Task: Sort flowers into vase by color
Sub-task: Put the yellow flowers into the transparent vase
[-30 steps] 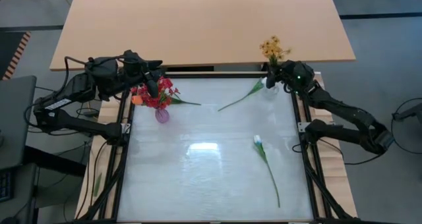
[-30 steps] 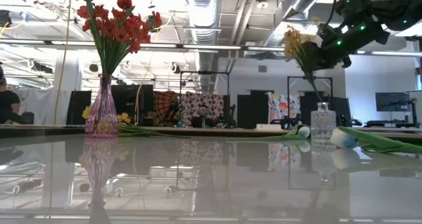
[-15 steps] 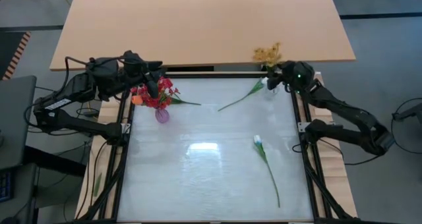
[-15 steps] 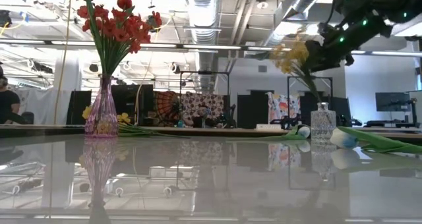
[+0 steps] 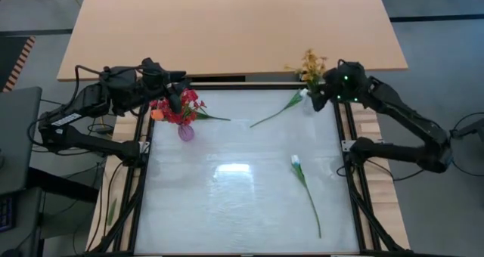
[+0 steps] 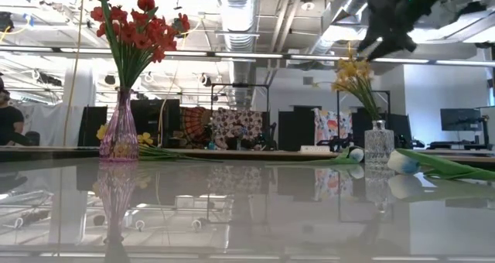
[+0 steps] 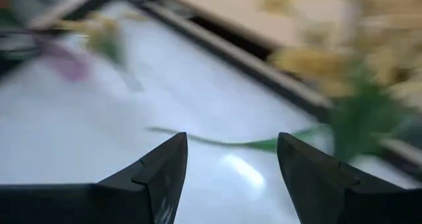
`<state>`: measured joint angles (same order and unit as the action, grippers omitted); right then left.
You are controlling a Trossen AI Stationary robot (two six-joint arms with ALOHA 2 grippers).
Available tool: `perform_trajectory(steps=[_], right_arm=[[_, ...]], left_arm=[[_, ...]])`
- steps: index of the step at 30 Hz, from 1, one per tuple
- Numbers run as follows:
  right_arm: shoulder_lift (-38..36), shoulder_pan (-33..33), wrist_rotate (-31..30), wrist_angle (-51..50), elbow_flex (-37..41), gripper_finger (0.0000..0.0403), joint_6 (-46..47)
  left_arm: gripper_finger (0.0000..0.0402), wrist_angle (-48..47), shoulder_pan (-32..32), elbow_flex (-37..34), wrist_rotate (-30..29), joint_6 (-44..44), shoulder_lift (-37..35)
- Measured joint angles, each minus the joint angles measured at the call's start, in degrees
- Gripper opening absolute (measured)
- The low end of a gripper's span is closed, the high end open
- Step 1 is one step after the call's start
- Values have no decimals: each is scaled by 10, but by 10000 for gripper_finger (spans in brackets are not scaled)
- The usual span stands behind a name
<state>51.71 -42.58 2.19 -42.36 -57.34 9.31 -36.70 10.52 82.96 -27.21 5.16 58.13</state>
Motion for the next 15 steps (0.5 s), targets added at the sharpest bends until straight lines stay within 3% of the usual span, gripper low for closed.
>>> perform_trajectory(steps=[4,7,11,15], right_arm=[[1,64,69,19,-17,260,78],[12,137,80,79,-17,260,125],[74,245,45,194,-17,260,132],[191,308,5,327,-17,260,108]], left_arm=[[142,-15,0,0,15,0,-1],[142,-29,0,0,27,-1,-1],[142,-53,0,0,39,-10,-1],[142,-79,0,0,40,-19,-1]])
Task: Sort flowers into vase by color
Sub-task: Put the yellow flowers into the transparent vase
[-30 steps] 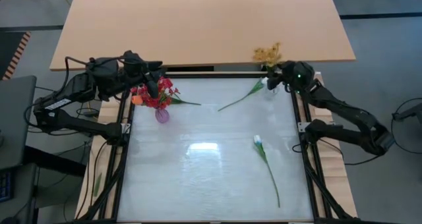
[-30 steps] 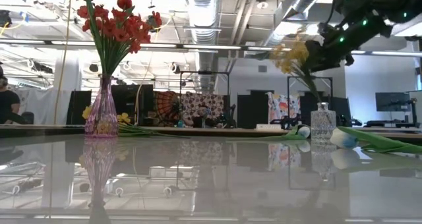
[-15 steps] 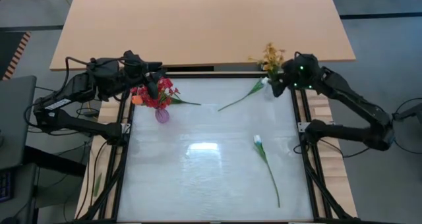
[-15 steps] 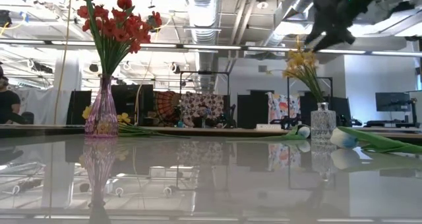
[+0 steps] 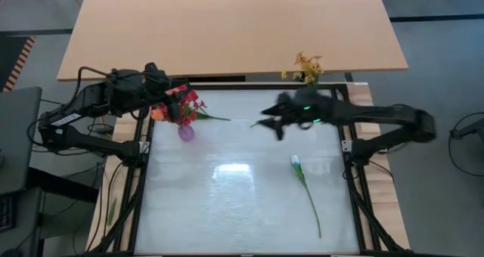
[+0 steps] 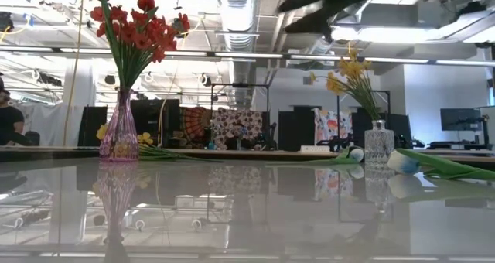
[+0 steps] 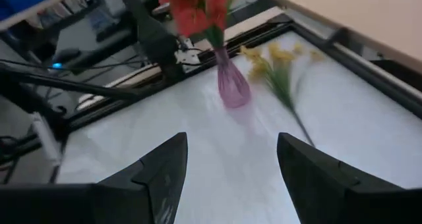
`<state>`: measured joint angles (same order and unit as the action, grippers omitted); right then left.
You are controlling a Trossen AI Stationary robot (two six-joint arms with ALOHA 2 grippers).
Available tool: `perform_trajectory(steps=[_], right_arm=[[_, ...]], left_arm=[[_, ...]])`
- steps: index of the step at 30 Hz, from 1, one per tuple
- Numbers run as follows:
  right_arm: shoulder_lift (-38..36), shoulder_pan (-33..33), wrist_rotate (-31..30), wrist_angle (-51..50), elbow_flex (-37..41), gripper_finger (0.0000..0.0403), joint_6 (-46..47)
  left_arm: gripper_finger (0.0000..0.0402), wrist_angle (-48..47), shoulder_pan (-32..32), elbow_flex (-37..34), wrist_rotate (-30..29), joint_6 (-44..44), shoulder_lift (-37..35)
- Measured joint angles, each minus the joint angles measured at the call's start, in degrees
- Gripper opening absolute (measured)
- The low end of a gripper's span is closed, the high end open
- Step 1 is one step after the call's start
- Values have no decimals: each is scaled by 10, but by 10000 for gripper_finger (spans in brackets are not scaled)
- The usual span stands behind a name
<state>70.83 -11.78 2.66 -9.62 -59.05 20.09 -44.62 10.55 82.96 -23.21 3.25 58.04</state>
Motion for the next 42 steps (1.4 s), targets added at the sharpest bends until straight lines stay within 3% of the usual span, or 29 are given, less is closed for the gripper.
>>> perform_trajectory(steps=[5,8,16,24,29,32,35,41,42], right_arm=[[179,-12,-10,159,-9,260,-5],[288,-42,-10,177,-60,260,-16],[531,-69,32,3,-304,260,-131],[687,-54,2,-70,-544,260,-174],[781,-50,-4,-171,-690,245,-162],[825,-46,-4,-211,-759,221,-171],[826,-44,-15,-207,-753,177,-180],[801,-46,-9,-282,-753,27,-155],[795,-48,-8,-297,-753,18,-151]], left_arm=[[142,-20,0,0,0,-15,0],[142,-29,0,0,0,-26,0],[142,-45,0,0,15,-21,0],[142,-53,0,0,14,-9,0],[142,-53,0,0,13,-2,0],[142,-53,0,0,13,8,0],[142,-55,0,0,14,11,0],[142,-68,0,0,15,21,-1],[142,-69,0,0,16,20,-2]])
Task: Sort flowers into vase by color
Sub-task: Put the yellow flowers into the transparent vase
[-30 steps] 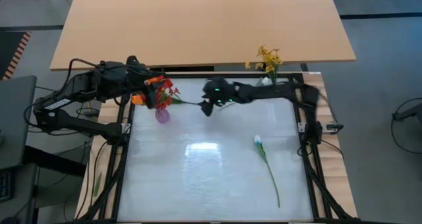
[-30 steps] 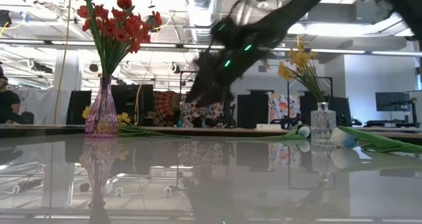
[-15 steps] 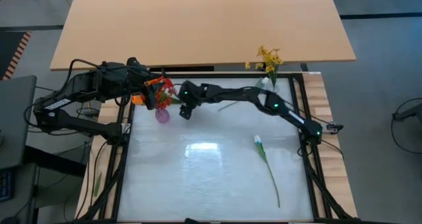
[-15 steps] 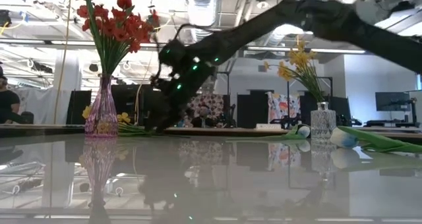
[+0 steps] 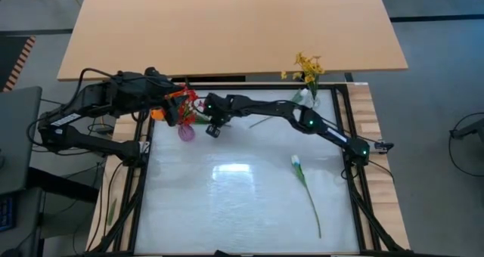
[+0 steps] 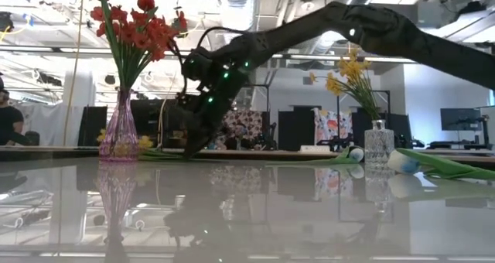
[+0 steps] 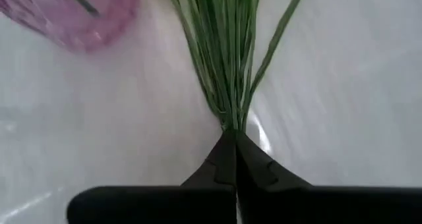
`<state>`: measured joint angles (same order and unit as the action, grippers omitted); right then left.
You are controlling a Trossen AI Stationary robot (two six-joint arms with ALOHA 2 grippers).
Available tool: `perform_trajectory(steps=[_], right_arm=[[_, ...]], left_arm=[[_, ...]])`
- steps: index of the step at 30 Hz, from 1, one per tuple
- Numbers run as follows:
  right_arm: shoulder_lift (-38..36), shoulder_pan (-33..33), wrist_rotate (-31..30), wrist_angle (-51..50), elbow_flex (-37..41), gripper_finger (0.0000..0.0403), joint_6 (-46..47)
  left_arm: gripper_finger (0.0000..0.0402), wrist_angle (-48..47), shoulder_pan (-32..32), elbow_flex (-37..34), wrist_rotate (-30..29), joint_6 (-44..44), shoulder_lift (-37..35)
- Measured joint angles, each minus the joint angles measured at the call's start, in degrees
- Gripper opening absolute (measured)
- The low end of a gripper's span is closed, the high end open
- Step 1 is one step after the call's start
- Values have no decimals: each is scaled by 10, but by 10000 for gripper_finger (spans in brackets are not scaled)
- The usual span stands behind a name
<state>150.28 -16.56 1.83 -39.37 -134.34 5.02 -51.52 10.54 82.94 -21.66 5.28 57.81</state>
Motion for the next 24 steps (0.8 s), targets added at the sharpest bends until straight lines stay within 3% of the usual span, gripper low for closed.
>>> perform_trajectory(steps=[8,11,13,17,24], right_arm=[[-98,-44,0,-154,1,18,0],[-133,-63,28,-222,0,16,-8],[-148,-72,53,-216,0,21,-1],[-138,-76,128,-164,-1,77,10],[-48,-34,174,-99,2,190,48]], left_arm=[[142,2,0,0,-8,-16,-7],[142,1,0,0,-13,-23,-7],[142,2,0,0,-14,-28,-8],[142,14,0,0,-15,-47,-8],[142,20,0,0,-12,-58,-8]])
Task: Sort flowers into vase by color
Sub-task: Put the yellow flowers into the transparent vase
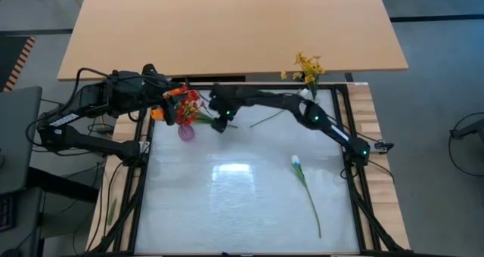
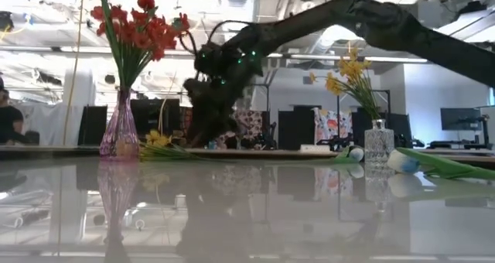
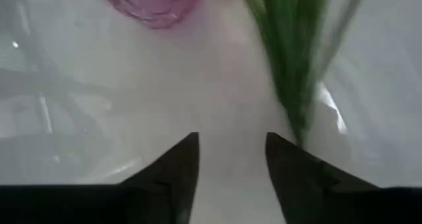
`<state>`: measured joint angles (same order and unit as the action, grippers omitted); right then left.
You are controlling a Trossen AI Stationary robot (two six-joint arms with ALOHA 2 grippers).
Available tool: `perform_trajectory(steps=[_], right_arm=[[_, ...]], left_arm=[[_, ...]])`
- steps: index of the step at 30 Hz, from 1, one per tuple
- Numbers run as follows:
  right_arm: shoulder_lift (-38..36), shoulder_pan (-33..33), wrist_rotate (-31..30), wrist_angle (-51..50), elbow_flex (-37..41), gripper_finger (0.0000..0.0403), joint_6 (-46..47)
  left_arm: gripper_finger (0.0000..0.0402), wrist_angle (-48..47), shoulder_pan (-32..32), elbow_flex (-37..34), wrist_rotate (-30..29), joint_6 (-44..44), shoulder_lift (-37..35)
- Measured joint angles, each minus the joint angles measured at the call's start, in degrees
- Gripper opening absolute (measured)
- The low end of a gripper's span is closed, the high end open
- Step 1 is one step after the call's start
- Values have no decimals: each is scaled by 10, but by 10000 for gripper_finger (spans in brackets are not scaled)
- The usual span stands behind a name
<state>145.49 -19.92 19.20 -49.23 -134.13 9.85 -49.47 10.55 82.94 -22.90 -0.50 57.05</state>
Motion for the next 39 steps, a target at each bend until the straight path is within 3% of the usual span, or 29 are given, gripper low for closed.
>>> perform_trajectory(steps=[2,4,7,14,18,21,24,29,34,39], right_arm=[[11,8,-20,17,-2,216,4],[15,21,-115,29,-3,236,-13],[17,29,-191,66,-3,248,-24],[19,41,-200,112,29,245,-35],[22,54,-255,142,51,244,-72],[37,59,-254,164,48,241,-94],[44,61,-252,167,46,205,-111],[45,48,-192,138,28,44,-96],[43,16,-120,104,-5,39,17],[-20,-27,-135,44,-1,38,29]], left_arm=[[142,-1,0,0,0,-7,0],[142,0,0,0,0,-12,0],[142,0,0,0,0,-19,0],[142,-1,0,0,0,-15,0],[142,-4,0,0,1,-12,0],[142,-4,0,0,1,-11,0],[142,-3,0,0,1,-8,0],[142,-3,0,0,1,-2,0],[142,-3,0,0,1,2,0],[142,-3,0,0,12,4,-1]])
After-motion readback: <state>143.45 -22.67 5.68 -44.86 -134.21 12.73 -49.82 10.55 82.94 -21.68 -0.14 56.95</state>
